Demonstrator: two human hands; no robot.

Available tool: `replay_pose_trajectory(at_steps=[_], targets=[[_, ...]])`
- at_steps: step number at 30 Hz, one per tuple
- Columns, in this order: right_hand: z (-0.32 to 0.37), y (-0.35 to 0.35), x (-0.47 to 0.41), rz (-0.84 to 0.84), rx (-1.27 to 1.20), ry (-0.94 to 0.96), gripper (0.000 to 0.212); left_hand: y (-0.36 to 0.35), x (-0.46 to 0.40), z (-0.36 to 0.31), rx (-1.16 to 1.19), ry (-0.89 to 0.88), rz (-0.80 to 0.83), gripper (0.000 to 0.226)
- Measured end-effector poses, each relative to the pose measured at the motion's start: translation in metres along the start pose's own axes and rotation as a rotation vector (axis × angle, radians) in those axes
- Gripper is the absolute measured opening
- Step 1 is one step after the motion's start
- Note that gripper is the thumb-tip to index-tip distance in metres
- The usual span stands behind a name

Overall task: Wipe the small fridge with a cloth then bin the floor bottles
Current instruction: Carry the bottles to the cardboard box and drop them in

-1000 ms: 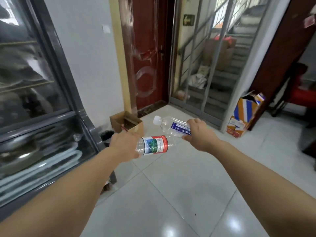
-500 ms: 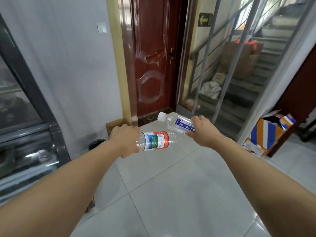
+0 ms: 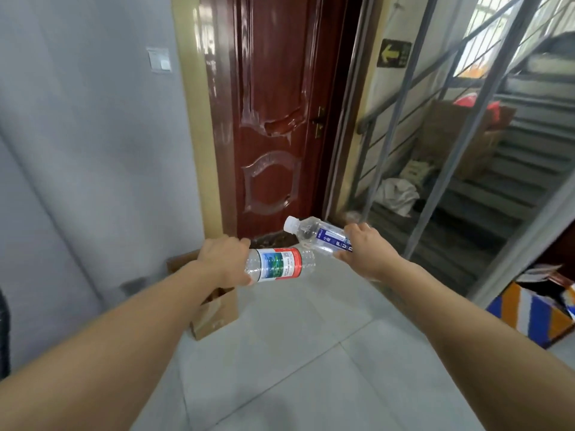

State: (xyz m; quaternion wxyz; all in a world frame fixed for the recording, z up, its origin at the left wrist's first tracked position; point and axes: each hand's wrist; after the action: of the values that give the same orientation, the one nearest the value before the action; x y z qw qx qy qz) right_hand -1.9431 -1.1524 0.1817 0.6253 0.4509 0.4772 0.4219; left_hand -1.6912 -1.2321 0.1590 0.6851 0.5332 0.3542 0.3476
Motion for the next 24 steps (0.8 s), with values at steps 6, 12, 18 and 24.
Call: replay_pose_trajectory(at_steps=[6,12,18,24], targets=[[-0.037,-0.017,-0.122,0.019,-0.031,0.022,0.048,0.002,-0.12,0.006,0.013,0.035,0.03,0.058],[-0.072,-0.054,-0.25,0.004,-0.044,0.108,0.049,-0.022,-0.223,0.011,-0.064,0.142,0.022,0.063],[-0.092,-0.091,-0.388,0.06,-0.105,0.322,0.052,-0.047,-0.305,0.015,-0.044,0.377,0.067,0.061],[-0.073,-0.125,-0.489,0.175,-0.143,0.518,0.051,-0.066,-0.342,0.039,-0.11,0.549,0.155,0.06]])
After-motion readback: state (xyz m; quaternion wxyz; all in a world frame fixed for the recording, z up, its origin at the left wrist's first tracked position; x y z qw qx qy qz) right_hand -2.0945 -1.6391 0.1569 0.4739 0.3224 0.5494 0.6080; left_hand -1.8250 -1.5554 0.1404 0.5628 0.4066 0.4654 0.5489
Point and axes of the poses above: each hand's wrist, its own x-axis away from the middle knuckle, its own y-axis out of the back of the hand, z = x × y, and after that the axes turned 9 degrees about -z, right-handed
